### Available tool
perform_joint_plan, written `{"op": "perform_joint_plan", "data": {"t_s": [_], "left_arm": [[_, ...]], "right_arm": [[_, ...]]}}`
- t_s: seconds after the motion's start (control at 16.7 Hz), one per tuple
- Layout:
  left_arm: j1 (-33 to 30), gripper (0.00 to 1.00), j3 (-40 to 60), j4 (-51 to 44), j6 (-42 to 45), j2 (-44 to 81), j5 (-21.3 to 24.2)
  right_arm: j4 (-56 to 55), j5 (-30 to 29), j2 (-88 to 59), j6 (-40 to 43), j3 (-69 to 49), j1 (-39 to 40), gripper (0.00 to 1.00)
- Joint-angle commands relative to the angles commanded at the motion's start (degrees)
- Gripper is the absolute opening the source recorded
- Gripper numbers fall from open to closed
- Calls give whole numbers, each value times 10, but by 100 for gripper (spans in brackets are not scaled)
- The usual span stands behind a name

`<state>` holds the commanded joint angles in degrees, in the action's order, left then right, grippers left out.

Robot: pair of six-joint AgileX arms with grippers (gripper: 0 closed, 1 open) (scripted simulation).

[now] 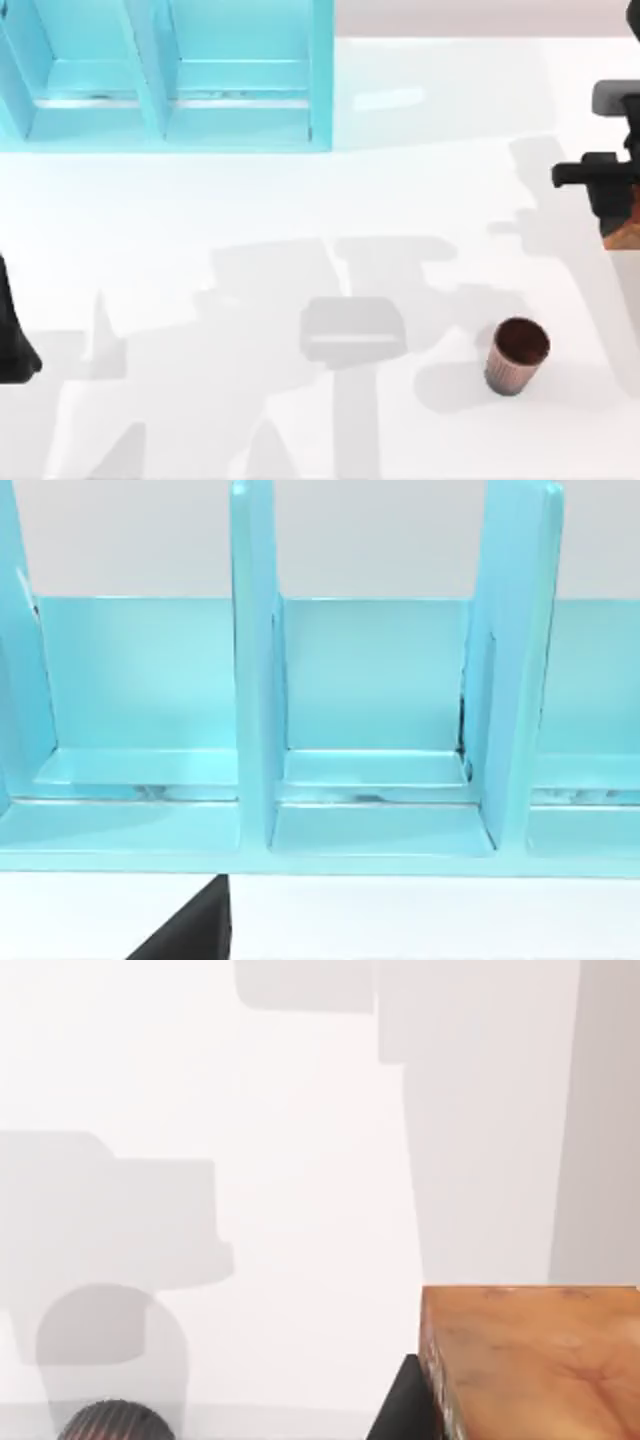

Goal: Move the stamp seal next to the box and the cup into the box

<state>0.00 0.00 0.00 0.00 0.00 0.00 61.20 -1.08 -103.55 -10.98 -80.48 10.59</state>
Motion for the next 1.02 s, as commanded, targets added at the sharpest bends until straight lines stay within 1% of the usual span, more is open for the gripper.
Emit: {"op": "perform_joint_plan", "data": {"t_s": [0.48,0.72,1.02], "left_arm": [[0,100,0,0,0,0,0],[0,100,0,0,0,0,0],[0,100,0,0,0,0,0]], "right_arm": [[-80,0,-21,0,58,-1,0],[-84,1,-23,0,62,-2,0],[-84,1,-23,0,62,-2,38]]}}
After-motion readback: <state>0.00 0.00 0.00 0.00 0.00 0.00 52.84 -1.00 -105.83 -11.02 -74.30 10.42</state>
